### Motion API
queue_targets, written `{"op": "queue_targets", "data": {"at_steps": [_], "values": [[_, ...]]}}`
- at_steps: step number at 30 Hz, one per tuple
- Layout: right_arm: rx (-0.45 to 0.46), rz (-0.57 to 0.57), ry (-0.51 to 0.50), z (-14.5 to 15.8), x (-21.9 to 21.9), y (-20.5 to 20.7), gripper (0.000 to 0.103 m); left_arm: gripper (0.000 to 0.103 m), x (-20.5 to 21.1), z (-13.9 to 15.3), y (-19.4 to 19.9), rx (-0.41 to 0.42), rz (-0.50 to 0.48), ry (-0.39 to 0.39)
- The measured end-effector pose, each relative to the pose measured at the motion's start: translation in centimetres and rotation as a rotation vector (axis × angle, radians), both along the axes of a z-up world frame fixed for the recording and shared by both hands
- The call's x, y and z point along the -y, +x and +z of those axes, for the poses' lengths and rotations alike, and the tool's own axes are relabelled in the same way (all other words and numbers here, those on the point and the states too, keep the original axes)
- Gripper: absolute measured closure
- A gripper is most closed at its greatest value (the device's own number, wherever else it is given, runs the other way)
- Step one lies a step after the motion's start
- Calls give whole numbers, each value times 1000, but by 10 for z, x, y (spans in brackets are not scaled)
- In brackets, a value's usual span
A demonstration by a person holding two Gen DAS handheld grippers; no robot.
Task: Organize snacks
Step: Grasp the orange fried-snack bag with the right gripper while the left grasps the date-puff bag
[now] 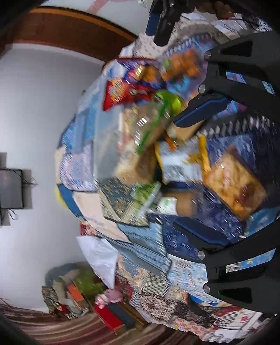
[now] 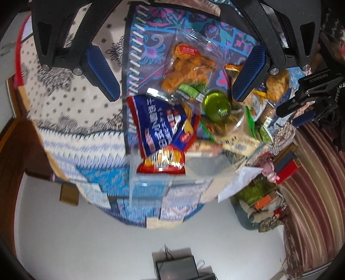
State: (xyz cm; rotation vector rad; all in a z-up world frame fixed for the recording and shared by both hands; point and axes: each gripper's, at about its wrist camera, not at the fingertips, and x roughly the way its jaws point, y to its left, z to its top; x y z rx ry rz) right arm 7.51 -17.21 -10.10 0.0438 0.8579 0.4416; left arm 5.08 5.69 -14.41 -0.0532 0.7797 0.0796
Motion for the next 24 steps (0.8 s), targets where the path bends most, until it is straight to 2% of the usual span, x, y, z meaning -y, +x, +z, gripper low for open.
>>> {"op": "queue_targets", "data": {"at_steps": [6, 12, 15, 17, 20, 24], "values": [[-85, 19, -8, -24, -8, 8, 1, 16, -21, -22, -6, -72, 42, -41], [-176, 43, 12, -43, -14, 14, 9, 16, -19, -45, -7, -139, 11, -93], [-197, 48, 5, -47, -16, 17, 9, 16, -18, -51, -5, -162, -6, -139], [-188, 51, -11, -46, -19, 15, 15, 16, -19, -53, -5, -171, -11, -166], [-183, 63, -6, -45, -21, 15, 30, 15, -18, -55, -5, -181, -11, -183], [-180, 64, 4, -45, -20, 14, 36, 14, -20, -51, -8, -181, 4, -196]]}}
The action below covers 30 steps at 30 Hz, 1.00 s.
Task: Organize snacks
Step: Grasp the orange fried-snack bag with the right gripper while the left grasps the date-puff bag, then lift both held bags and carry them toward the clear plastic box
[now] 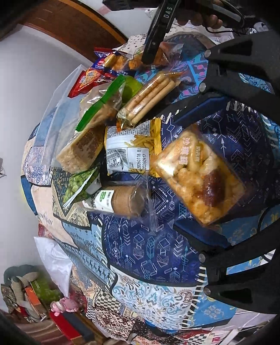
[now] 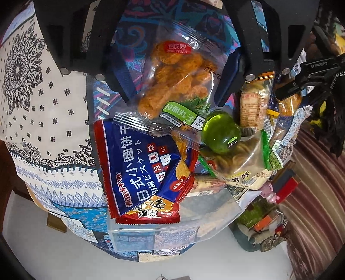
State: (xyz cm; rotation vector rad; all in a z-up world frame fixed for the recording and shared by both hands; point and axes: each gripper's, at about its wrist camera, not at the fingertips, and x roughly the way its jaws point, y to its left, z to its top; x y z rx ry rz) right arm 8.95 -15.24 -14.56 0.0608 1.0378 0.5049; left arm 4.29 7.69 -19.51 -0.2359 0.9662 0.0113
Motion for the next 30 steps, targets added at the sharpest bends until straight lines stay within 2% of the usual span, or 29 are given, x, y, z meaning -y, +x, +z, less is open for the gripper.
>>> {"op": "queue_targets", "data": {"at_steps": [3, 7, 11, 14, 16, 17, 23, 28, 29, 30], "values": [[1, -5, 10, 2, 3, -2, 40, 9, 1, 4, -5, 6, -9, 4], [16, -17, 17, 8, 8, -8, 43, 9, 6, -2, -10, -2, -20, 52], [43, -21, 30, 18, 15, -14, 44, 24, 9, -7, -14, 1, -11, 74], [72, -20, 36, 27, 18, -19, 44, 27, 9, -1, -18, 18, -7, 84], [94, -21, 38, 35, 19, -22, 44, 33, 9, 4, -20, 32, -5, 98], [102, -22, 39, 38, 19, -23, 44, 40, 9, 7, -23, 42, -6, 106], [154, -51, 59, 56, 24, -21, 44, 48, 7, 37, -22, 114, -1, 94], [203, -69, 59, 71, 29, -11, 44, 58, 12, 72, -10, 224, -6, 113], [210, -72, 63, 75, 30, -9, 44, 63, 15, 79, -7, 244, -14, 115], [221, -76, 69, 78, 31, -5, 44, 93, 17, 86, -4, 264, -26, 113]]}}
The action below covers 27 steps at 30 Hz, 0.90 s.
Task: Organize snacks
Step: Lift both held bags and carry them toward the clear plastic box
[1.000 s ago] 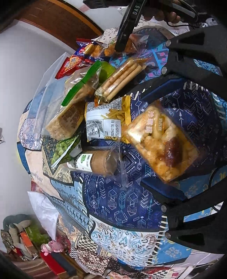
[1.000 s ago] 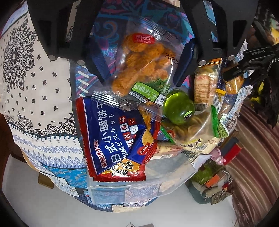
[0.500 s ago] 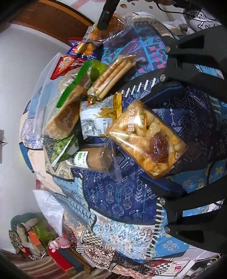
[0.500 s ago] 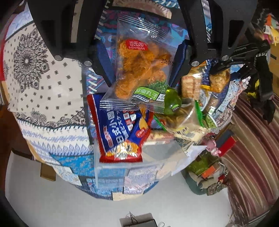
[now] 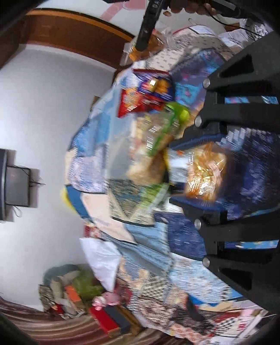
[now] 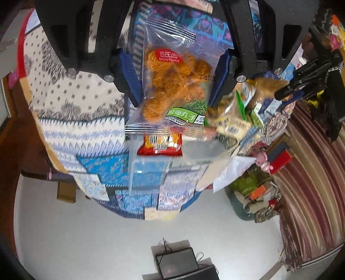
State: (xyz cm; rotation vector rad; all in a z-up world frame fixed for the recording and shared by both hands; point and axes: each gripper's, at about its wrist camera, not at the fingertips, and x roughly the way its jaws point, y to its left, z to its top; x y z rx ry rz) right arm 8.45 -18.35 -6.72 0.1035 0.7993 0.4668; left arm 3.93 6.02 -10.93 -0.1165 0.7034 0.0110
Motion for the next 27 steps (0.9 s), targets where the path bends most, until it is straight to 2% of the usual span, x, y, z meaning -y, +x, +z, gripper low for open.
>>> {"op": "queue_targets", "data": {"at_steps": [1, 4, 7, 8, 9, 10, 11, 12, 13, 15, 18, 22, 27], "values": [[8, -1, 4, 3, 1, 2, 44, 102, 2, 5, 3, 5, -9, -2], [36, -9, 12, 12, 3, 10, 44, 102, 1, 17, 24, 18, -22, -17], [46, -14, 21, 14, 3, 19, 44, 99, -6, 20, 39, 7, 12, -11], [44, -13, 27, 14, 3, 21, 44, 91, -10, 19, 41, -4, 24, -17], [42, -12, 30, 13, 4, 21, 44, 77, -14, 16, 41, -25, 32, -22], [39, -13, 31, 11, 4, 22, 44, 67, -15, 13, 39, -34, 39, -20], [35, -12, 31, 9, 4, 22, 44, 46, -19, 9, 34, -41, 62, -3], [30, -12, 31, 7, 4, 22, 44, 31, -21, 6, 28, -41, 79, 15], [22, -10, 32, 5, 4, 21, 44, 28, -23, 3, 23, -40, 94, 35], [9, -8, 34, 2, 4, 22, 44, 25, -30, -6, 9, -71, 109, 68], [-3, -7, 36, -1, 4, 19, 44, 21, -43, -25, -7, -144, 134, 56], [-12, -1, 46, -2, 3, 16, 44, 21, -61, -57, -34, -238, 179, 45], [-14, 18, 35, -2, -2, 12, 44, 21, -69, -77, -68, -278, 185, -4]]}}
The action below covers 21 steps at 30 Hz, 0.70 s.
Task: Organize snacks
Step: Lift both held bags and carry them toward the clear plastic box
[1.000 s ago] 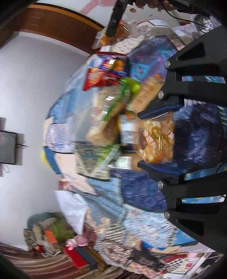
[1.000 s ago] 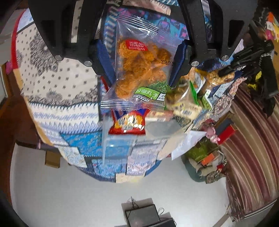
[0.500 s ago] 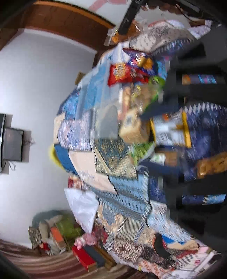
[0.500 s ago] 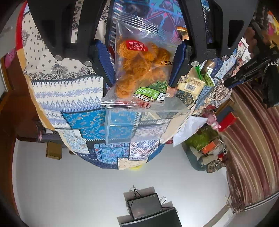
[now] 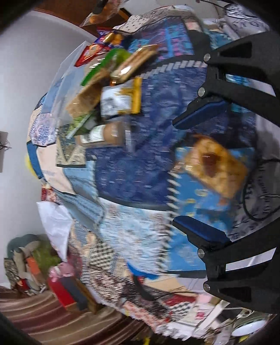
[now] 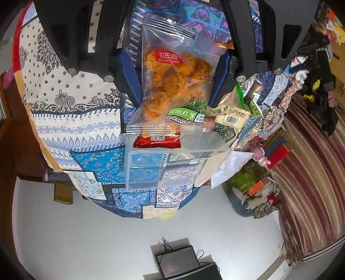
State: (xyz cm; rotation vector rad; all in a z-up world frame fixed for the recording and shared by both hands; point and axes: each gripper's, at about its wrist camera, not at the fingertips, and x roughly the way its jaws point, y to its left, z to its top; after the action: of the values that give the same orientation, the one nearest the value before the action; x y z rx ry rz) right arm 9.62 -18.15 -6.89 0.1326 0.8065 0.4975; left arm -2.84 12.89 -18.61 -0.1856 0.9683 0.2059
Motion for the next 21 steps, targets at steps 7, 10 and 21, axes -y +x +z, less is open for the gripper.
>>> {"op": "queue_targets", "data": {"at_steps": [7, 10, 21], "values": [[-10, 12, -12, -1, -9, -6, 44, 22, 10, -32, -12, -59, -27, 9], [-11, 14, -10, 1, -9, -8, 44, 49, 11, -42, -9, -65, -40, -11], [-3, 2, -10, 4, -3, -9, 44, 53, 15, -1, -4, 59, -28, 20]]}}
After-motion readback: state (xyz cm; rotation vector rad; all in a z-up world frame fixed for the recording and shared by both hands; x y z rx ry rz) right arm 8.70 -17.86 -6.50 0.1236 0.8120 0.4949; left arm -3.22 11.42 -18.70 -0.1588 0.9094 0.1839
